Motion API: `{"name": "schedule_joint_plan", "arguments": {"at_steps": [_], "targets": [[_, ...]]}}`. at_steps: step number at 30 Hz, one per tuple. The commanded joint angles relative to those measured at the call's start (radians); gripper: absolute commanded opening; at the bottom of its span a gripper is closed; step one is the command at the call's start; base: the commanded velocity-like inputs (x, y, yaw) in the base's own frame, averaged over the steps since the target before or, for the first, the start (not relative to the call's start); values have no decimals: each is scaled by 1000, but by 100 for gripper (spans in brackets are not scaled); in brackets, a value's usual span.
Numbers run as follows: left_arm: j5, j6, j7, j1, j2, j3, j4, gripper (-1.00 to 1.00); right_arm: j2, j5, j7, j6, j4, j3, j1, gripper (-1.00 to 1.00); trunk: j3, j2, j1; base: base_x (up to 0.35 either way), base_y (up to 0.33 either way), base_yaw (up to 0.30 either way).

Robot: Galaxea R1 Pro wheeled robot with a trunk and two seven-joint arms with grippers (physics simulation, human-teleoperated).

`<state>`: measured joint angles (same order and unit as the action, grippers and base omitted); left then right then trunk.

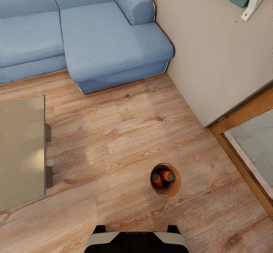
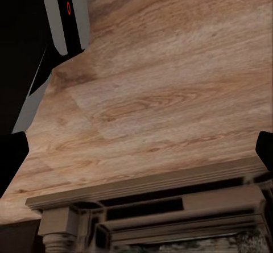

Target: Put the three can of soda from the living room inside the tash can in the kitchen.

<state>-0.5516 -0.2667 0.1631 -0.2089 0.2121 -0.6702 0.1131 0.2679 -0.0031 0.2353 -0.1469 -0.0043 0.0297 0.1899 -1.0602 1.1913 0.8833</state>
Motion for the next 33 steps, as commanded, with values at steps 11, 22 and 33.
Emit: {"name": "schedule_joint_plan", "arguments": {"at_steps": [11, 22, 33], "targets": [[2, -5, -2, 66, 8, 0, -20, 100, -20, -2, -41, -11, 21, 3, 0, 100, 35, -77, -42, 0, 0, 0], [2, -24, -2, 78, 2, 2, -23, 100, -40, -2, -88, -13, 39, 4, -1, 100, 69, -154, -84, 0, 0, 0], [-1, -37, -1, 78, -3, 3, -23, 100, -62, -2, -96, -13, 43, 5, -10, 100, 104, -231, -127, 0, 0, 0]]}}
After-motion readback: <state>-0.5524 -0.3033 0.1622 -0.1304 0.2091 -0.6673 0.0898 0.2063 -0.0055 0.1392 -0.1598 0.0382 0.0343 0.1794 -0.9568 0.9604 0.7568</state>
